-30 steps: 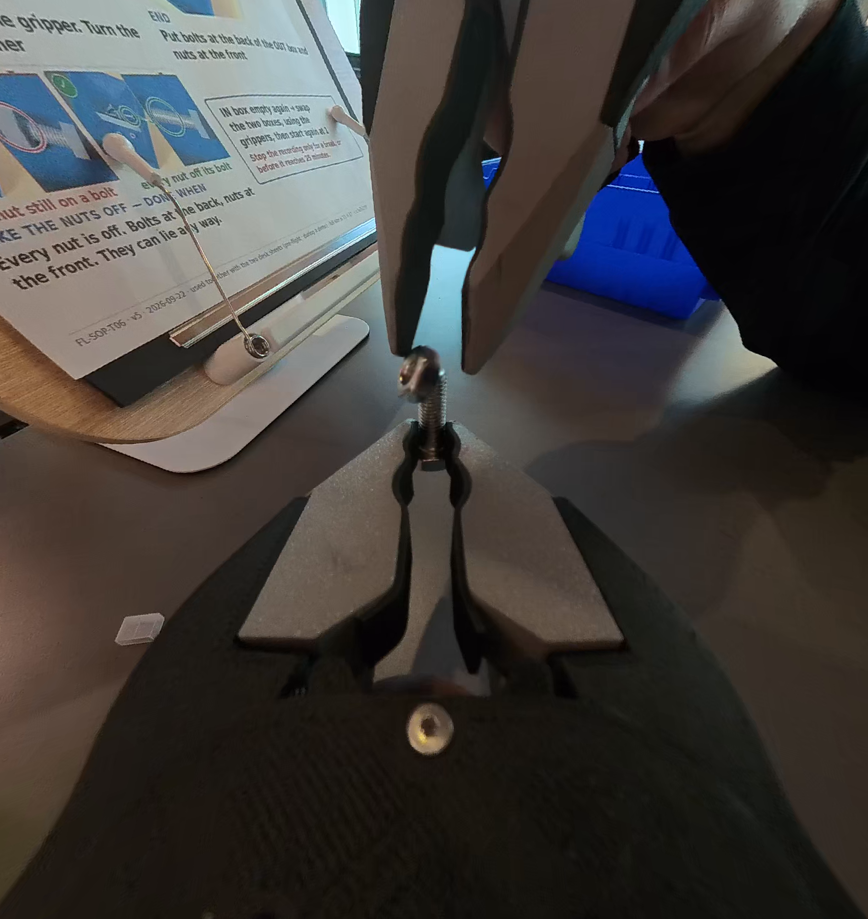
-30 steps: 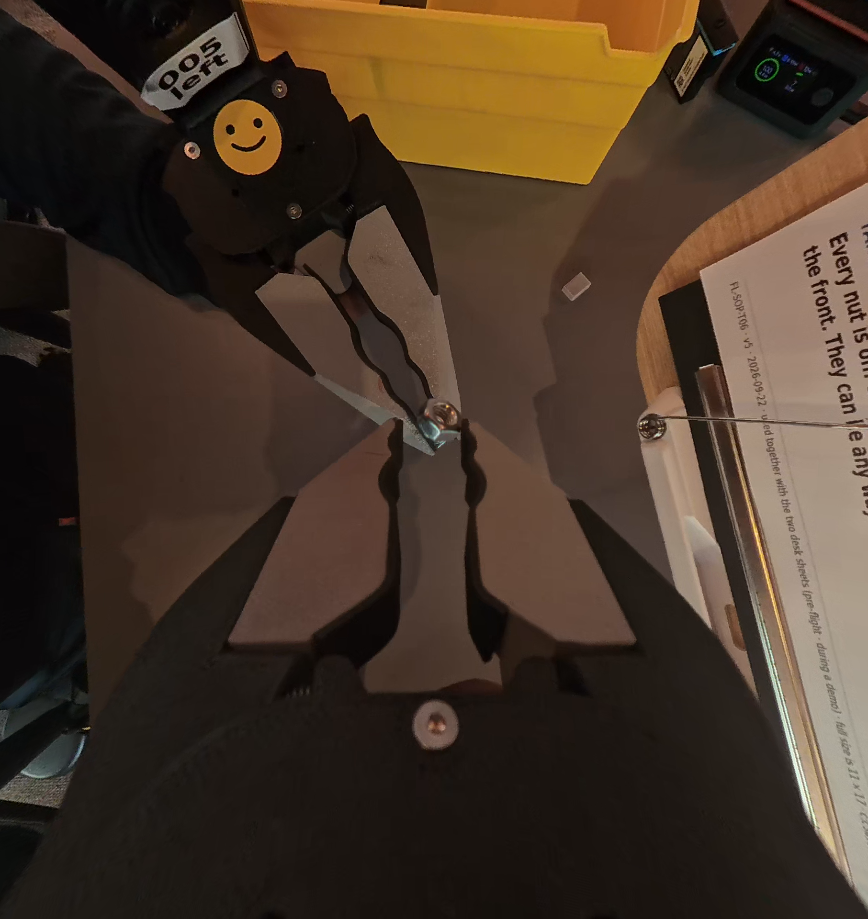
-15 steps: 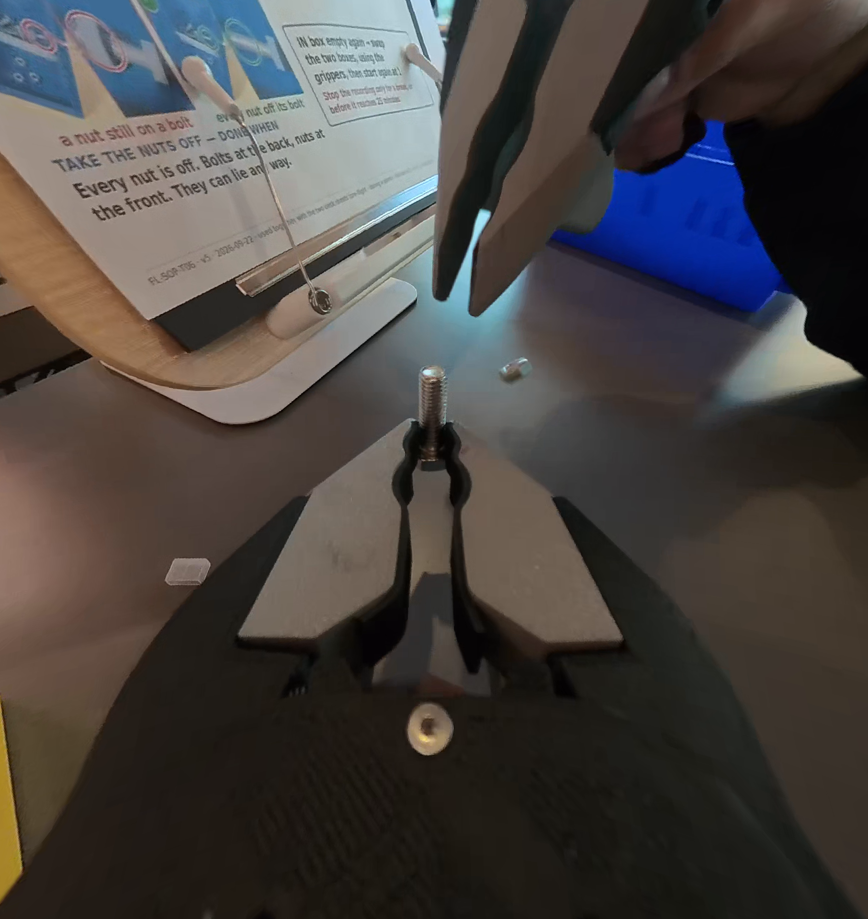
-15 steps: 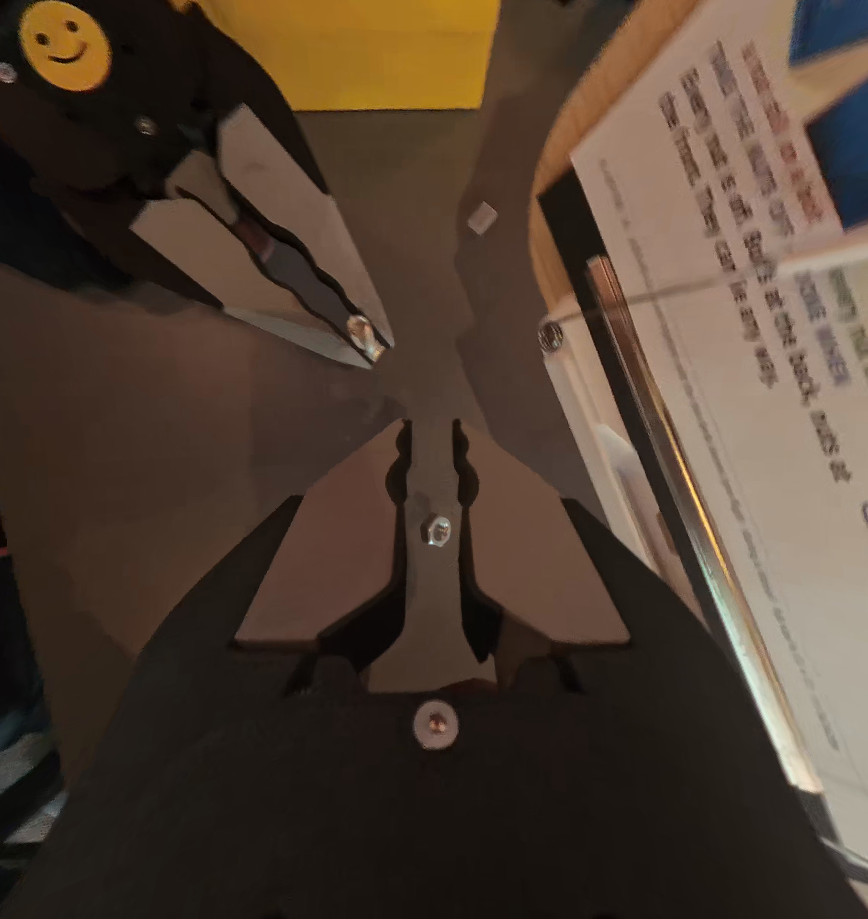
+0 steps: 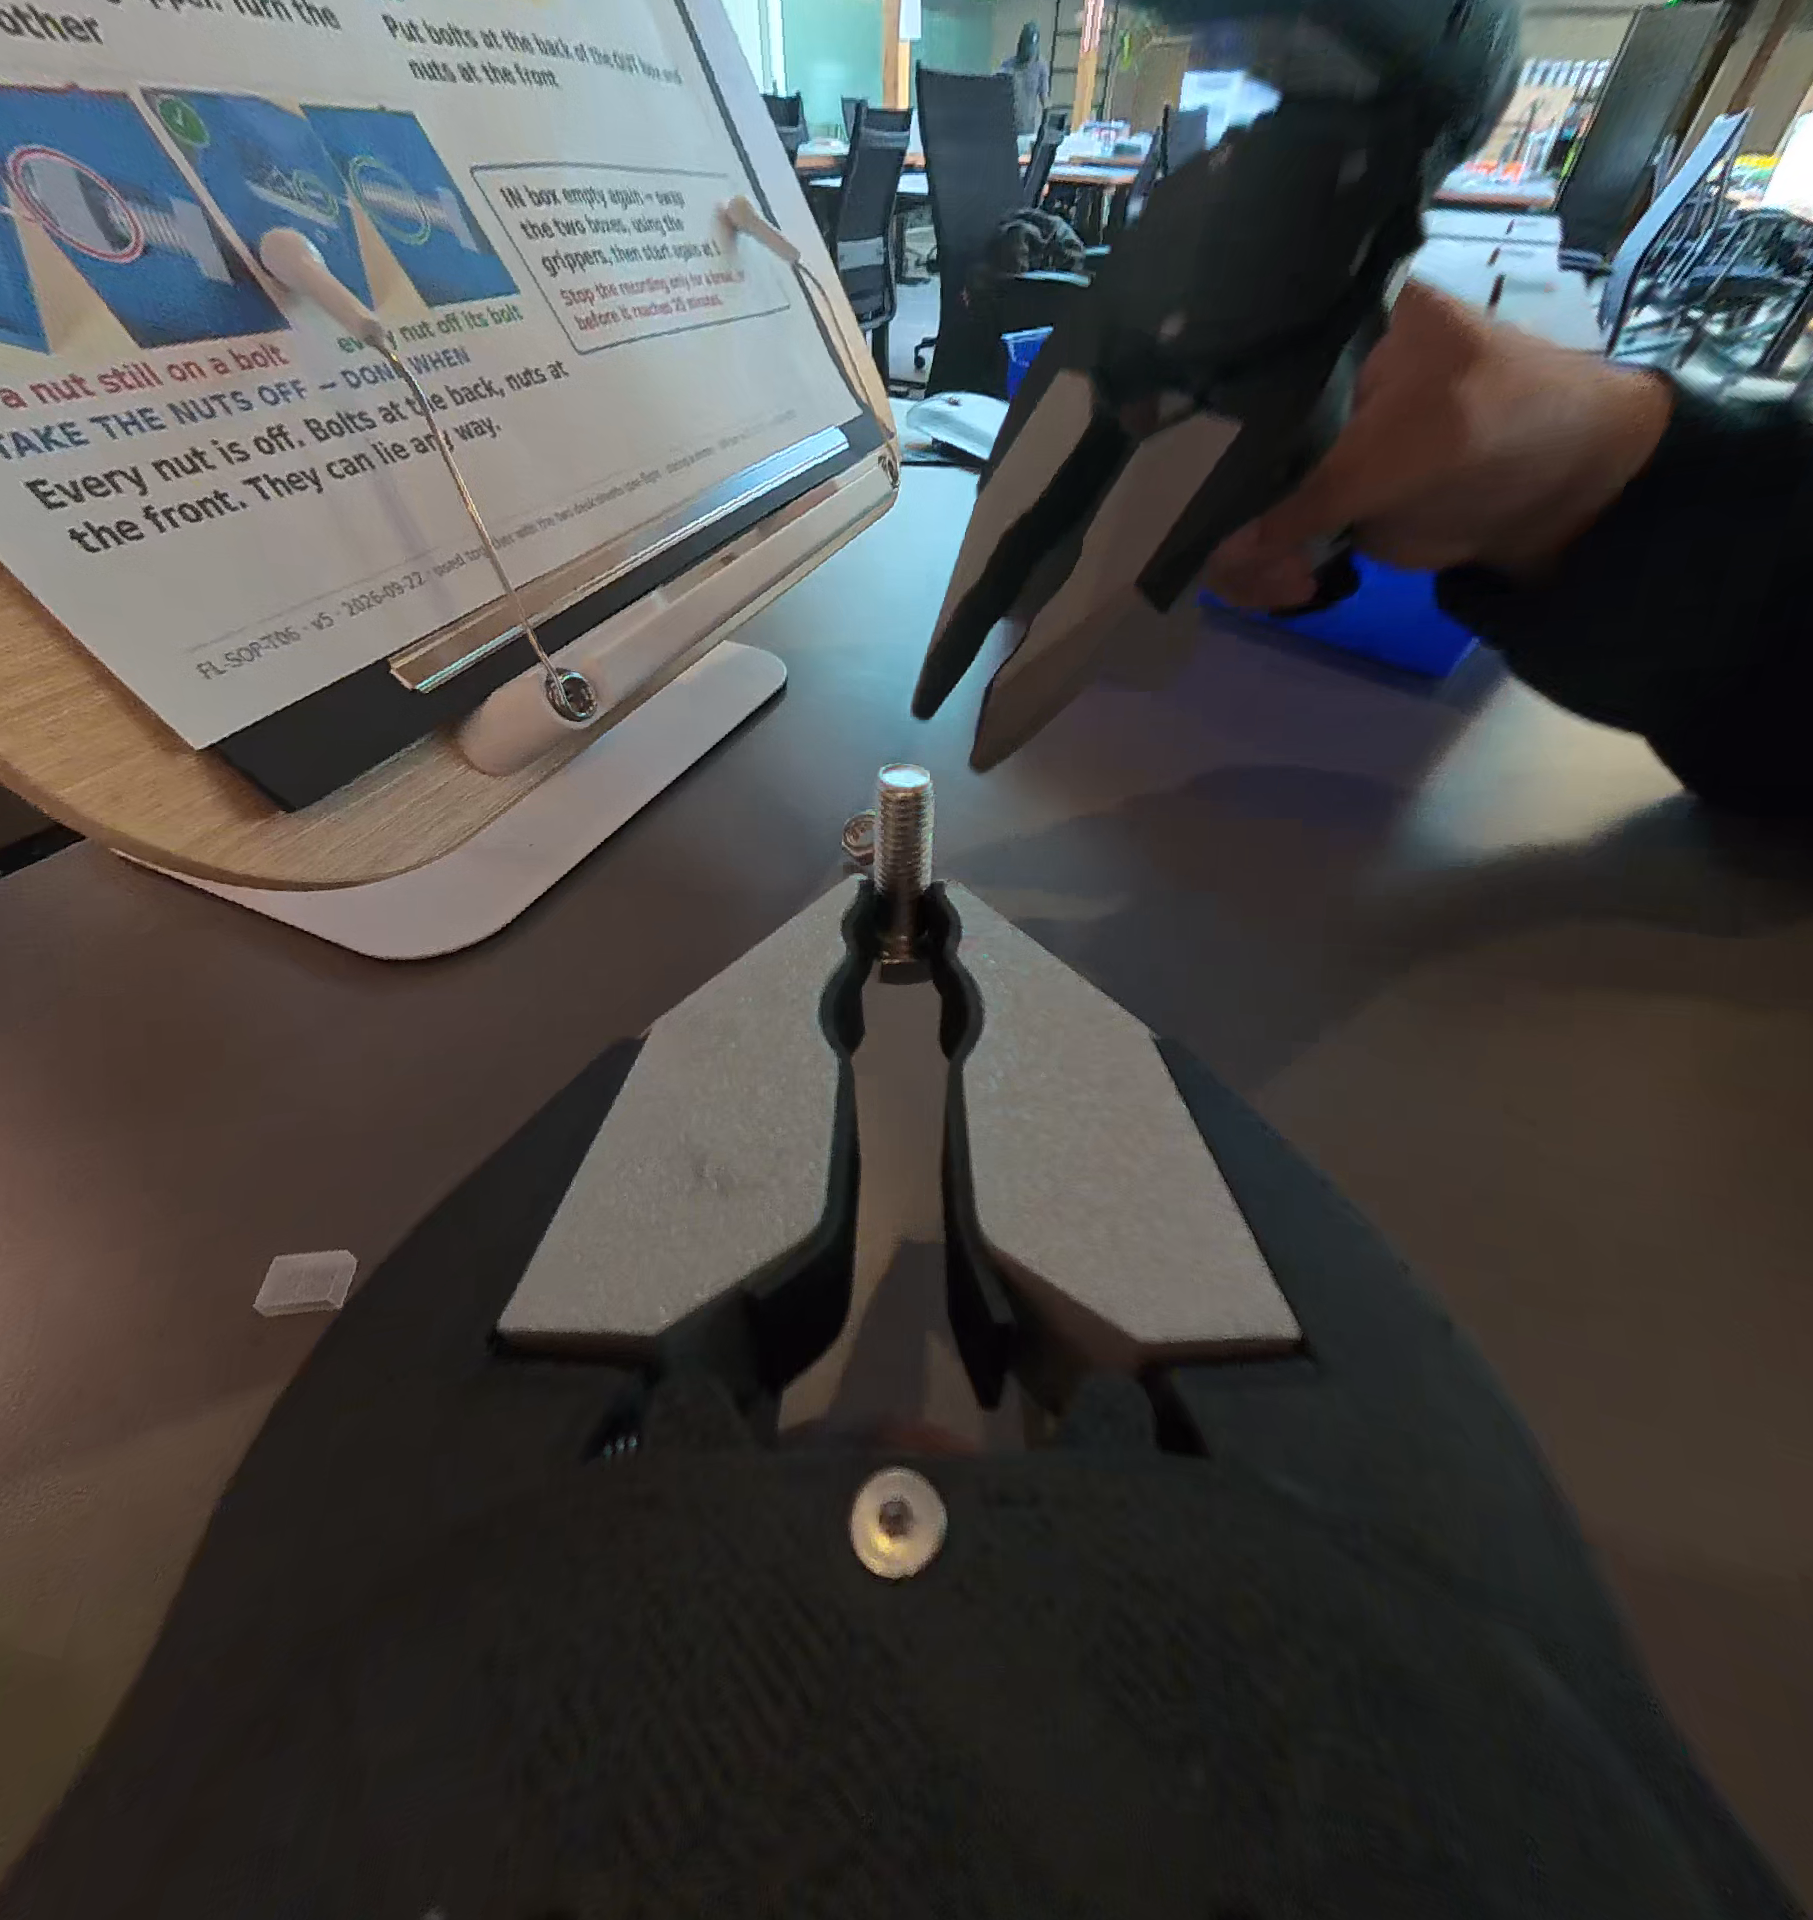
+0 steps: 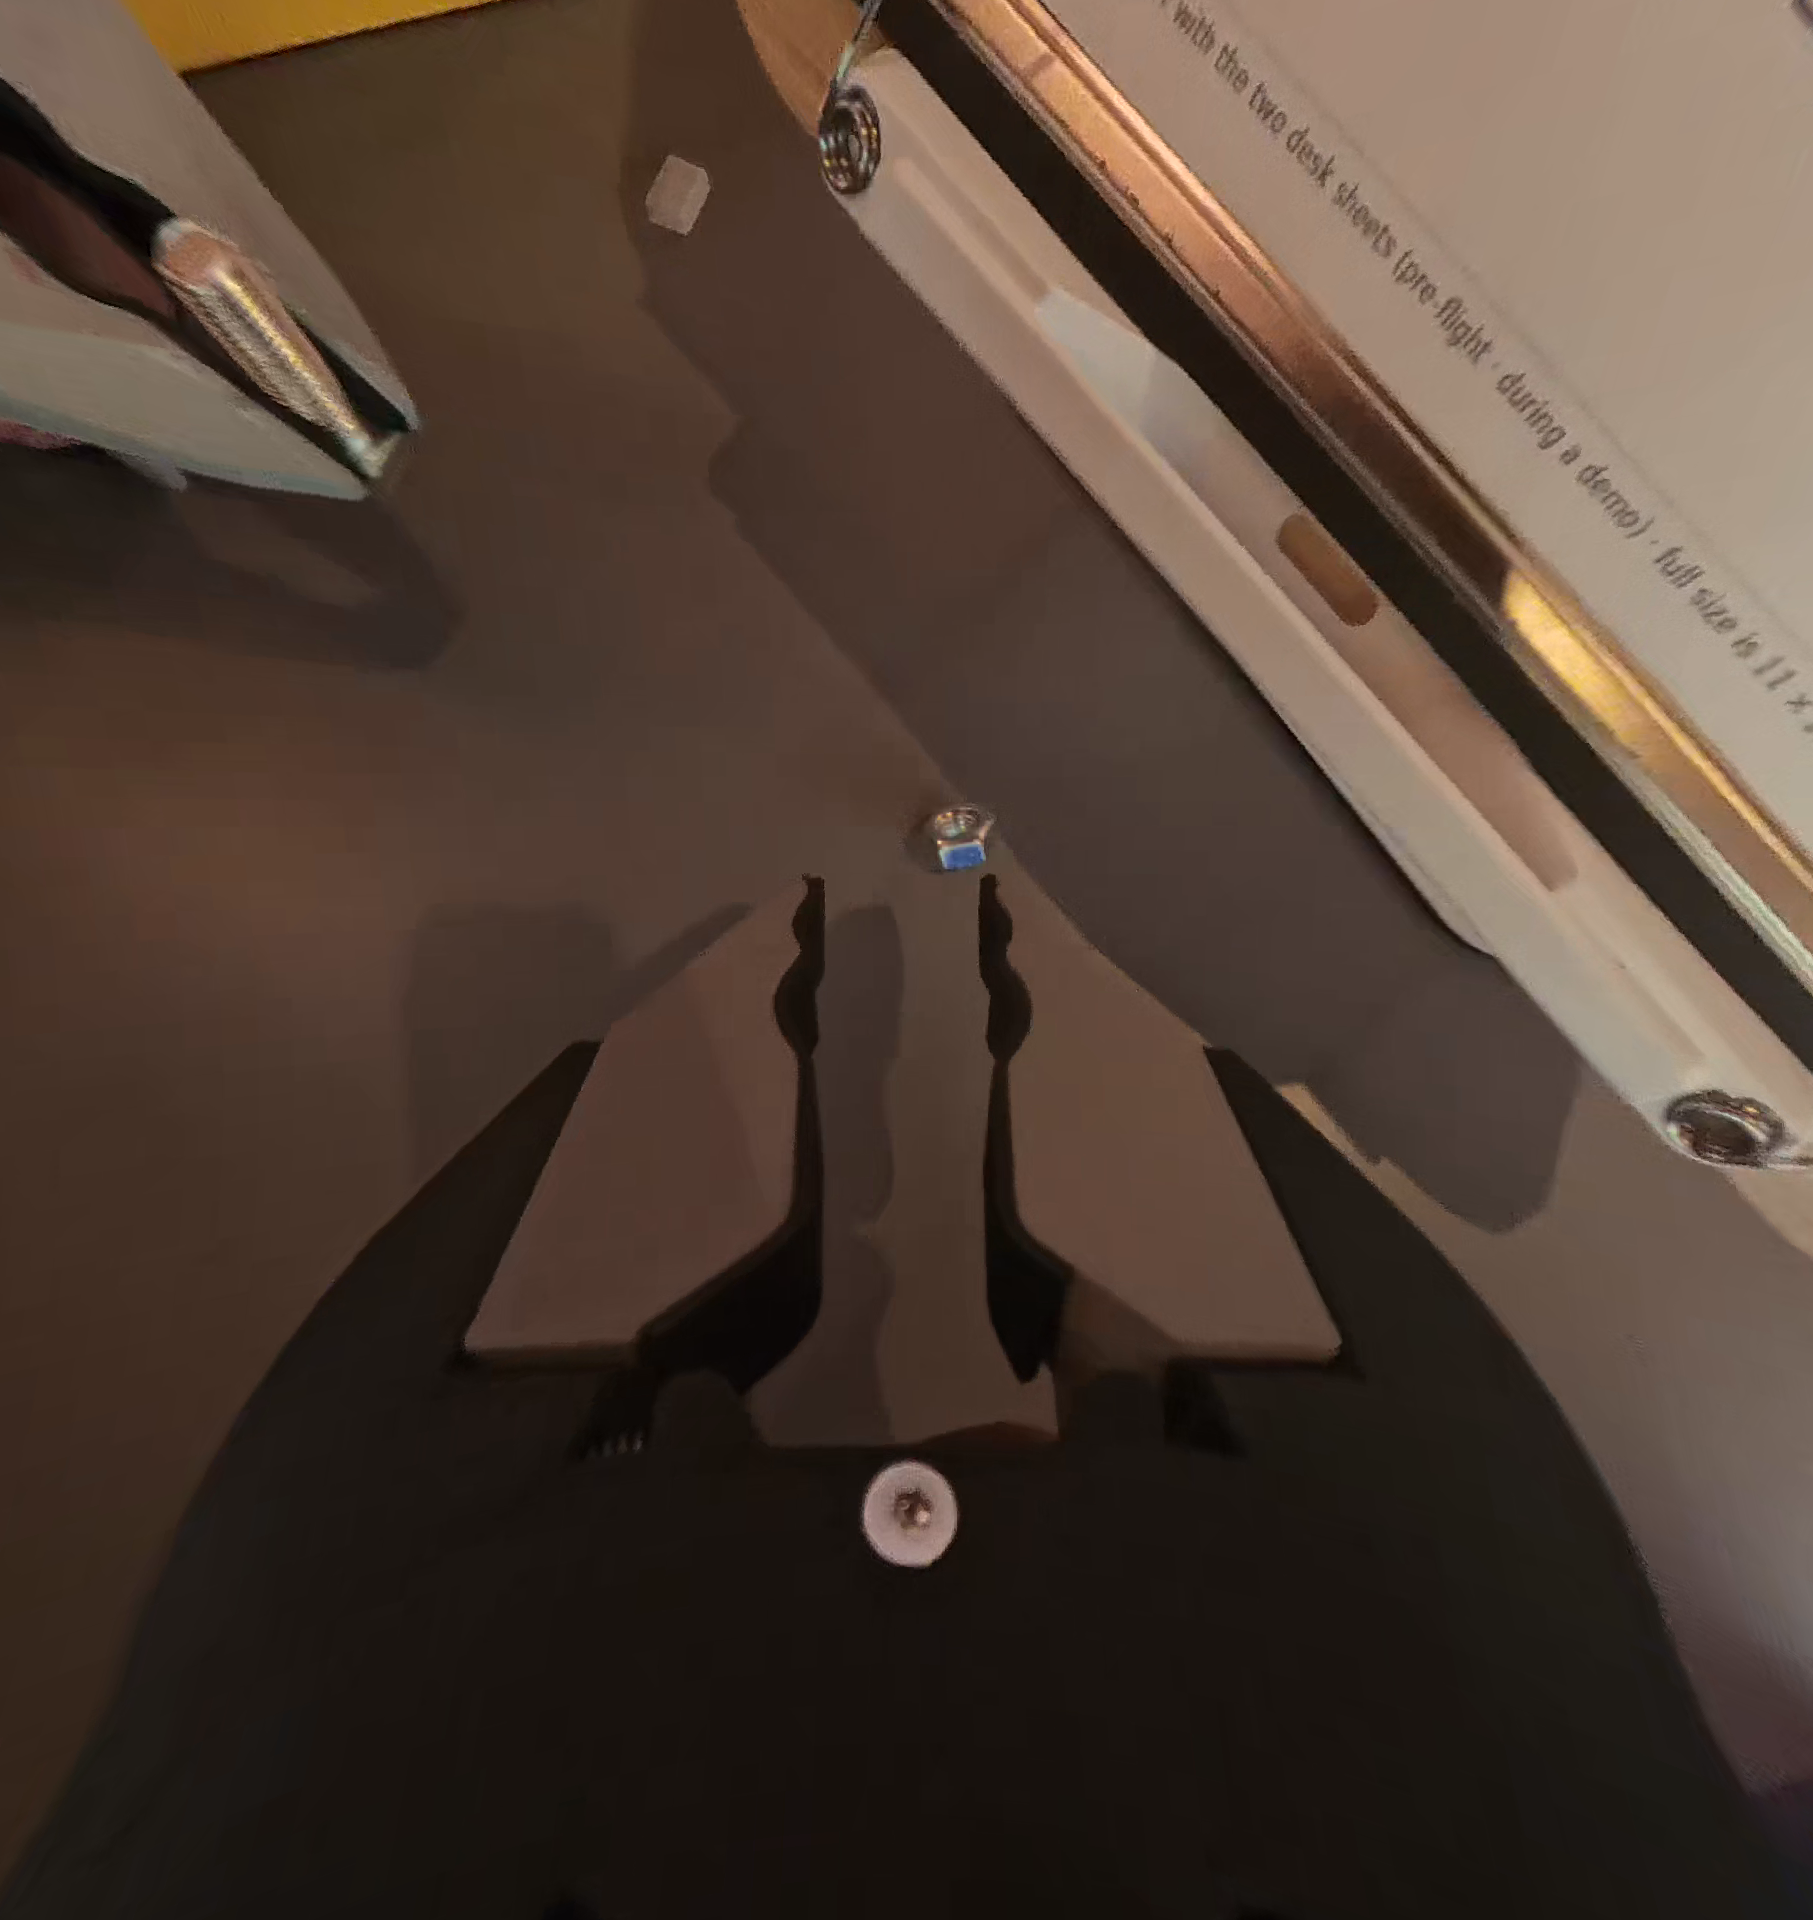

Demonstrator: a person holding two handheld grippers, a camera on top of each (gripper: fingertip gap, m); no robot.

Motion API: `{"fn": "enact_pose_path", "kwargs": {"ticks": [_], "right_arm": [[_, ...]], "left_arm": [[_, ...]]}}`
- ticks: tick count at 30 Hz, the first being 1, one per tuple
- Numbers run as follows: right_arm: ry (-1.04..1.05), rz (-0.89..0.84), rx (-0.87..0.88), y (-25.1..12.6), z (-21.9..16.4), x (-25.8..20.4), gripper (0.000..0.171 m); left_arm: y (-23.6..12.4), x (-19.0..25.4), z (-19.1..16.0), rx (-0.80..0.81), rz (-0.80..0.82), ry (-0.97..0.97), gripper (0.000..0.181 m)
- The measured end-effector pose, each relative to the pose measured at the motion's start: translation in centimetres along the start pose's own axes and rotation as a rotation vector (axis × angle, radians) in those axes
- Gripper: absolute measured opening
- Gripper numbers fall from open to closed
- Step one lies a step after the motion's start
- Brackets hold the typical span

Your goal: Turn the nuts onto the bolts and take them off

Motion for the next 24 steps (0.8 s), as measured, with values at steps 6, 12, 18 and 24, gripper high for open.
{"fn": "enact_pose_path", "kwargs": {"ticks": [6, 12, 18, 24], "right_arm": [[0.015, -0.032, 0.022, 3.2, -2.1, 1.2, 0.027], [-0.05, -0.02, -0.018, 3.9, -2.7, 1.9, 0.024], [-0.028, 0.0, -0.024, 3.5, -3.1, 2.2, 0.022], [0.056, -0.035, 0.027, 1.4, -2.8, 2.2, 0.024]], "left_arm": [[0.0, 0.0, 0.0, -0.005, 0.005, 0.005, 0.007], [0.1, 0.1, -0.1, -0.014, -0.005, 0.011, 0.007], [0.1, 0.0, -0.1, -0.016, -0.009, 0.004, 0.007], [0.1, 0.0, -0.1, -0.017, -0.008, 0.005, 0.007]]}}
Point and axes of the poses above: each gripper's, where its closed fingertips meet, y out along the fingers, z out of its top, x = y × z across the jaws, the point moved 10 cm from there along -y, back along the fingers, and after that the axes turned 13 degrees about x, right-handed, at the moved point
